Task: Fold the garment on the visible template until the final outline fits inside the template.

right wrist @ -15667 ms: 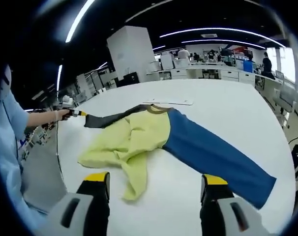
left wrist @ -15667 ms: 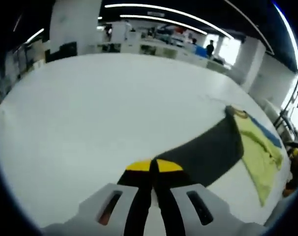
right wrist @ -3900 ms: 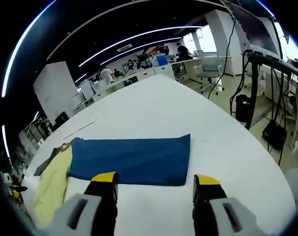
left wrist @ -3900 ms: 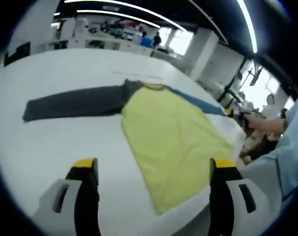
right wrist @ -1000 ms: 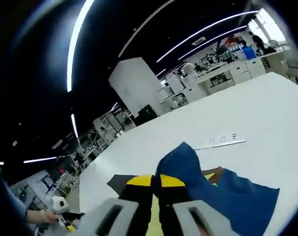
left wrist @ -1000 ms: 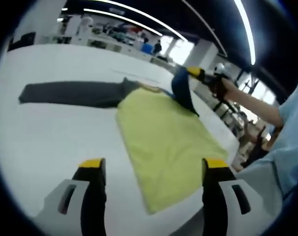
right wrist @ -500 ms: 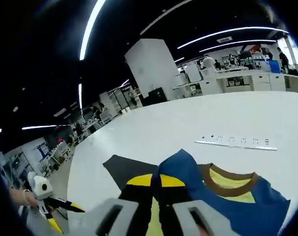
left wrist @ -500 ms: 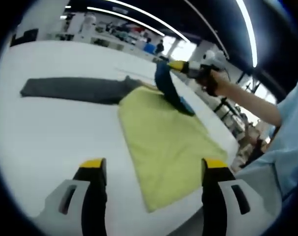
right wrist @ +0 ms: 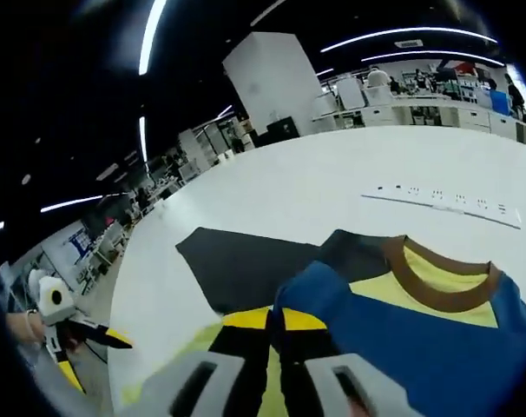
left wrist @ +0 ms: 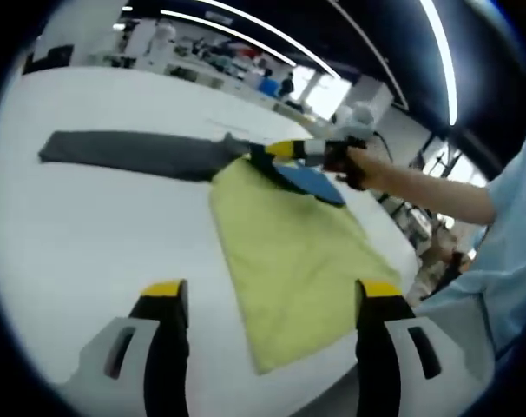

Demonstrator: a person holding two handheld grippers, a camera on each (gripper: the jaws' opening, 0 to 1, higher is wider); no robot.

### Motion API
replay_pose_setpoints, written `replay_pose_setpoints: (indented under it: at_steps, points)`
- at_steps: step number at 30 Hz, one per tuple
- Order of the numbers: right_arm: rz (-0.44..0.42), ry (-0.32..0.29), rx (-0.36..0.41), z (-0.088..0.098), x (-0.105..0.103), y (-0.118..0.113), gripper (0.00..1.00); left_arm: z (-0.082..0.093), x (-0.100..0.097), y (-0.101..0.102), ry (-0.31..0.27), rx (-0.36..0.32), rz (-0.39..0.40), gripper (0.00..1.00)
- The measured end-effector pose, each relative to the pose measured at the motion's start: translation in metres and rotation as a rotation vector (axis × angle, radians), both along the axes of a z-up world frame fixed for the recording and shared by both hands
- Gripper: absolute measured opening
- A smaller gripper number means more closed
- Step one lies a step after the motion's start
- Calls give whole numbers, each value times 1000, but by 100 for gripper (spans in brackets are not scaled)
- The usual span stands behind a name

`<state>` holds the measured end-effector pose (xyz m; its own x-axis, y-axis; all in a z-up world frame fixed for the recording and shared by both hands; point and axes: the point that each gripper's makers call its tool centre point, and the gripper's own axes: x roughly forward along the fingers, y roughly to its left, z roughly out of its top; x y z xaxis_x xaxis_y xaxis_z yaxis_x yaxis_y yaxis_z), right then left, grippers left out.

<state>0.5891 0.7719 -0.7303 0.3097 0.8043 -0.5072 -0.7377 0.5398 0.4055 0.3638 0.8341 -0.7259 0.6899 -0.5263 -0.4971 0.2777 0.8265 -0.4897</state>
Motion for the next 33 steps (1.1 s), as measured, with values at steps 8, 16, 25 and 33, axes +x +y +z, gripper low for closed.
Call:
replay_pose_setpoints:
  at_steps: [8, 16, 25, 33]
  points:
    - [34, 6, -37, -17, -11, 8, 0, -2, -4, 2, 9, -4, 9, 74]
    - [44, 11, -65, -27, -14, 7, 0, -3, -6, 5, 9, -11, 24, 74]
    - [65, 6, -49, -25, -19, 14, 4, 0, -4, 5, 0, -14, 31, 74]
    - [125, -103, 8, -8, -22, 16, 51, 1, -3, 3, -5, -14, 28, 75]
